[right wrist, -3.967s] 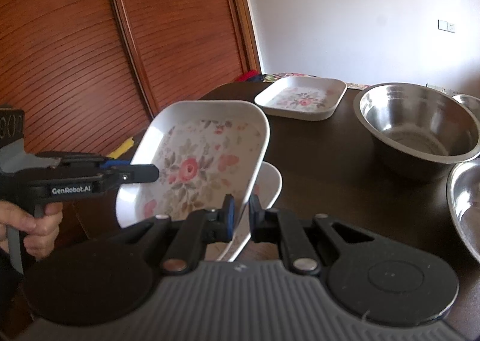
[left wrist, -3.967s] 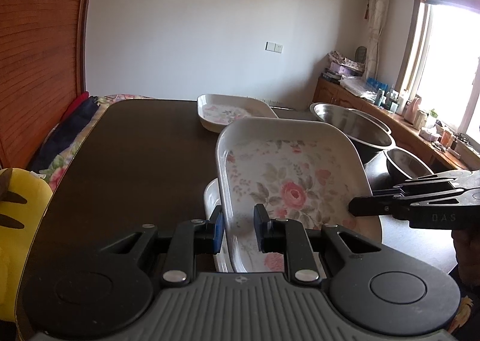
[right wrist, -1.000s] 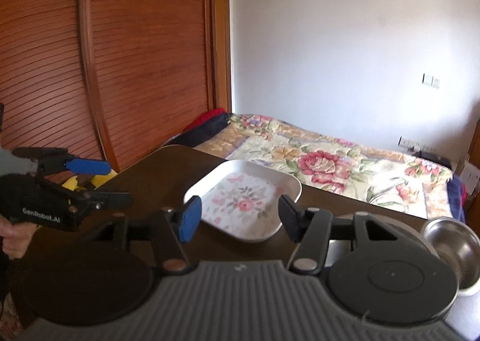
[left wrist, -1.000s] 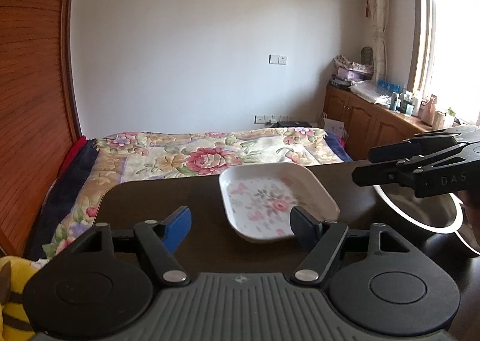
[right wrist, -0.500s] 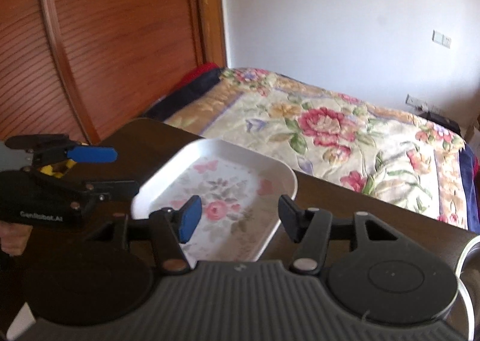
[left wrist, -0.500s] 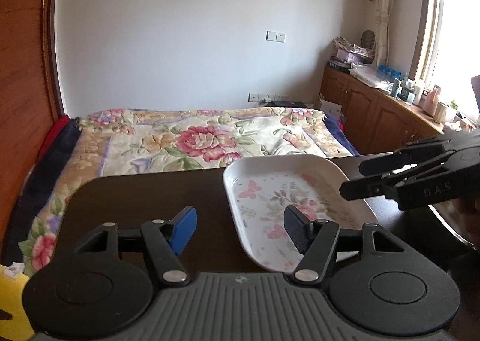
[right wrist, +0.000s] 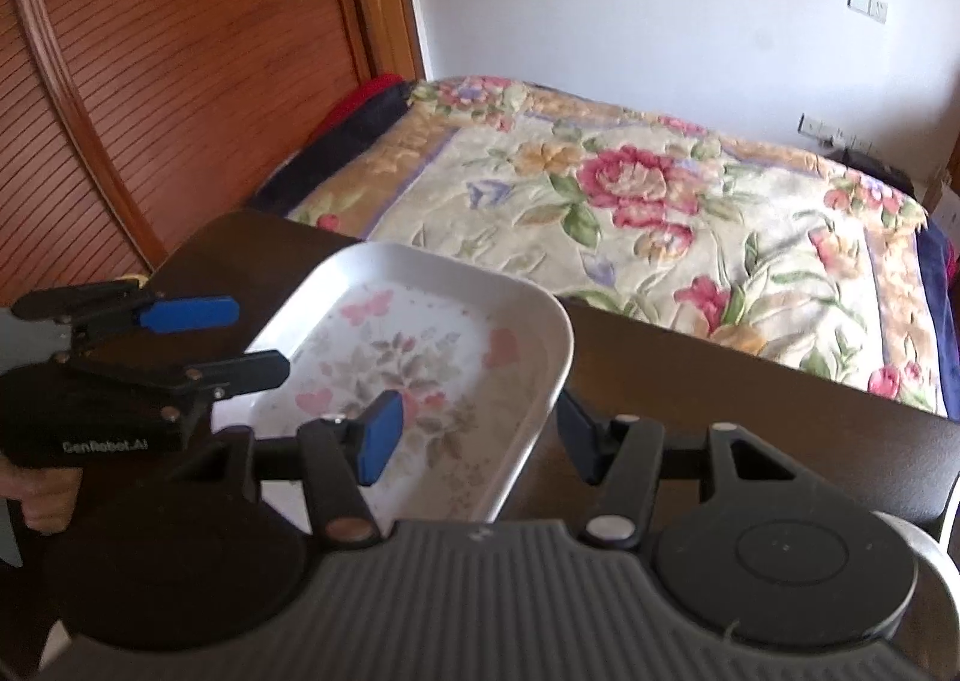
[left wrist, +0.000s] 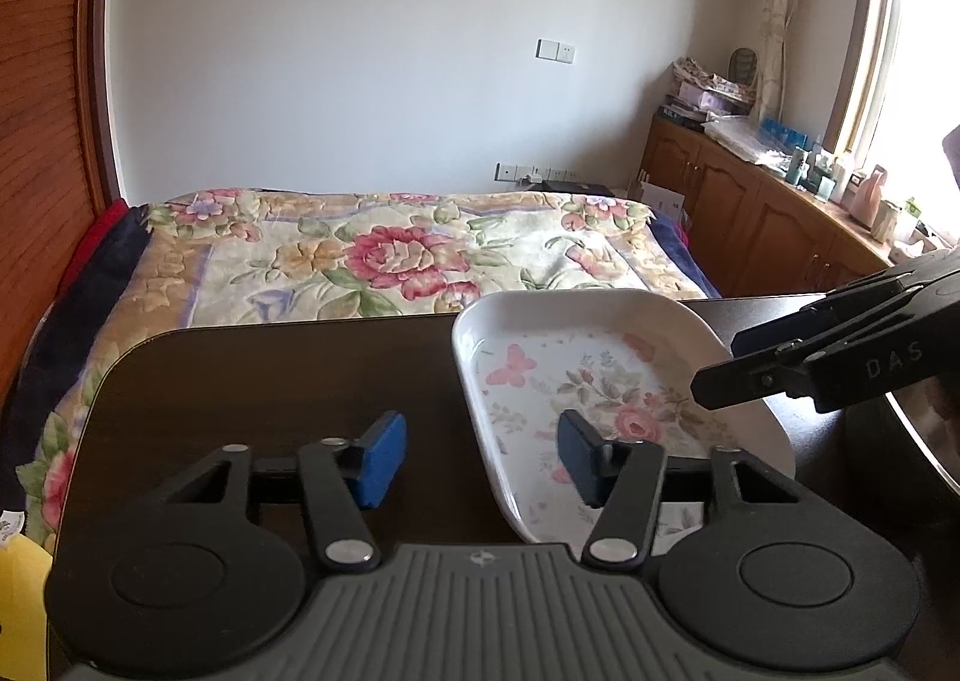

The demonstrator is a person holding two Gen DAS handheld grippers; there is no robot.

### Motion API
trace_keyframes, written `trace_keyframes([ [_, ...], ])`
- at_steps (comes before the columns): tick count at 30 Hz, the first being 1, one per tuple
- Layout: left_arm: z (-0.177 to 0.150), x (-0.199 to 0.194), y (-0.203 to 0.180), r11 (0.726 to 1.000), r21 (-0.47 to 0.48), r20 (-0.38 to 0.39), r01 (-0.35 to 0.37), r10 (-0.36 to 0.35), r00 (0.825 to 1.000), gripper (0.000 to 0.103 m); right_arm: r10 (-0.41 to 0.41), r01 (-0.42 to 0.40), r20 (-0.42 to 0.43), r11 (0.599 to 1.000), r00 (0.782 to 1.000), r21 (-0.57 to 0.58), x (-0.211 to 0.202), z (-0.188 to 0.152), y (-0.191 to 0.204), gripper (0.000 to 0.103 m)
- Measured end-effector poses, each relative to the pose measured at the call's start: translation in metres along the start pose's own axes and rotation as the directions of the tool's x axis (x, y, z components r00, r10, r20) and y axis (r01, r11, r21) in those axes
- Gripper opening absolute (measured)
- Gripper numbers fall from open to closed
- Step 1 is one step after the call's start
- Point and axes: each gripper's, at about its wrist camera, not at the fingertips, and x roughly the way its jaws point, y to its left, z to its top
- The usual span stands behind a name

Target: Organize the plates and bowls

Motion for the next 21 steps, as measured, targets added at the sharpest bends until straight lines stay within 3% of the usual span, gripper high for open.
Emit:
trace_keyframes([
  [5, 0.001, 0.007, 0.004, 1.0, -0.022, -0.016, 0.016, -0.016, 1.0, 0.07, 0.012, -0.011, -0.033, 1.0, 0.999, 0.027, 0.004, 0.002, -0.004, 0.058],
  [8, 0.002, 0.011, 0.006, 0.999, -0.039, -0.027, 0.035, -0.036, 0.999, 0.058, 0.009, -0.008, -0.046, 1.0, 0.999, 0.02, 0.006, 0.002, -0.004, 0.057],
  [11, 0.002, 0.013, 0.004, 0.998, -0.043, -0.032, 0.048, -0.05, 0.998, 0.046, 0.021, -0.019, -0.068, 1.0, 0.997, 0.017, 0.009, 0.002, -0.003, 0.048],
  [17, 0.002, 0.01, 0.007, 0.997, -0.075, -0.037, 0.037, -0.04, 0.998, 0.046, 0.002, -0.003, -0.088, 1.0, 0.996, -0.017, 0.014, 0.0, -0.001, 0.032],
  [19, 0.001, 0.007, 0.009, 0.995, -0.095, -0.04, 0.042, -0.046, 0.998, 0.046, 0.0, -0.002, -0.088, 1.0, 0.996, -0.02, 0.013, -0.001, -0.002, 0.02],
  [21, -0.001, 0.002, 0.007, 0.995, -0.097, -0.037, 0.032, -0.036, 0.999, 0.046, 0.01, -0.012, -0.084, 1.0, 0.996, -0.016, 0.011, -0.002, -0.003, 0.018],
])
